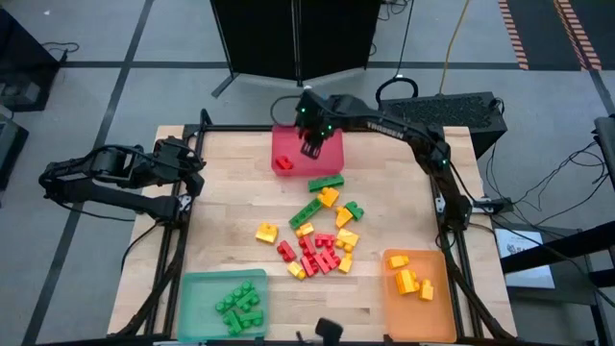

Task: Sort blocks
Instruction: Put the red game piece into the red bin, then put the green game piece into the green bin

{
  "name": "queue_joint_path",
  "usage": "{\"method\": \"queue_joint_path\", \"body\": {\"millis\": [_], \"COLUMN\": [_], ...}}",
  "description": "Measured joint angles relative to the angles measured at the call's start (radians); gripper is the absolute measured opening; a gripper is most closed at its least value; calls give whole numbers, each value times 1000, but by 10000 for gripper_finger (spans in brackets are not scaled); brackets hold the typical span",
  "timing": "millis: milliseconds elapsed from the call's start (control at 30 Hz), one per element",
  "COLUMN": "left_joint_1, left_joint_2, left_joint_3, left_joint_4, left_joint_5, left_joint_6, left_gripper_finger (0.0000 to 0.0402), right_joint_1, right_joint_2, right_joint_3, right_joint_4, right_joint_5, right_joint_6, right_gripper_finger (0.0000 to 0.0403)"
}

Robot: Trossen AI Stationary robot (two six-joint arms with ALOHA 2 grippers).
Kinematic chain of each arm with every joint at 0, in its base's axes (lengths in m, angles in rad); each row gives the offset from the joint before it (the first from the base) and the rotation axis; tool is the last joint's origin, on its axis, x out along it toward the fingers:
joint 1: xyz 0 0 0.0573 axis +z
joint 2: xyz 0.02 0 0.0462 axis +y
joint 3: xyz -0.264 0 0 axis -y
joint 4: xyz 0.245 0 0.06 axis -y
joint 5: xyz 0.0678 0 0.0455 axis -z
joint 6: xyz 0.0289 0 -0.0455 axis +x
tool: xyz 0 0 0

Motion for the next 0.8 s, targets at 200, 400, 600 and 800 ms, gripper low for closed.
{"method": "queue_joint_path", "body": {"millis": [200, 400, 600, 800], "left_joint_1": [0, 0, 0, 0], "left_joint_2": [0, 0, 0, 0], "left_joint_3": [0, 0, 0, 0], "left_joint_4": [0, 0, 0, 0], "left_joint_5": [-8, -18, -18, -18], "left_joint_6": [0, 0, -1, -1], "left_gripper_finger": [59, 59, 59, 59], "right_joint_1": [-49, -50, -50, -27], "right_joint_2": [39, 63, 63, 42], "right_joint_3": [0, 0, 0, -1], "right_joint_4": [-12, 6, 38, -11], "right_joint_5": [-69, -71, -62, -224], "right_joint_6": [29, 29, 35, -4], "right_gripper_finger": [114, 177, 273, 268]}}
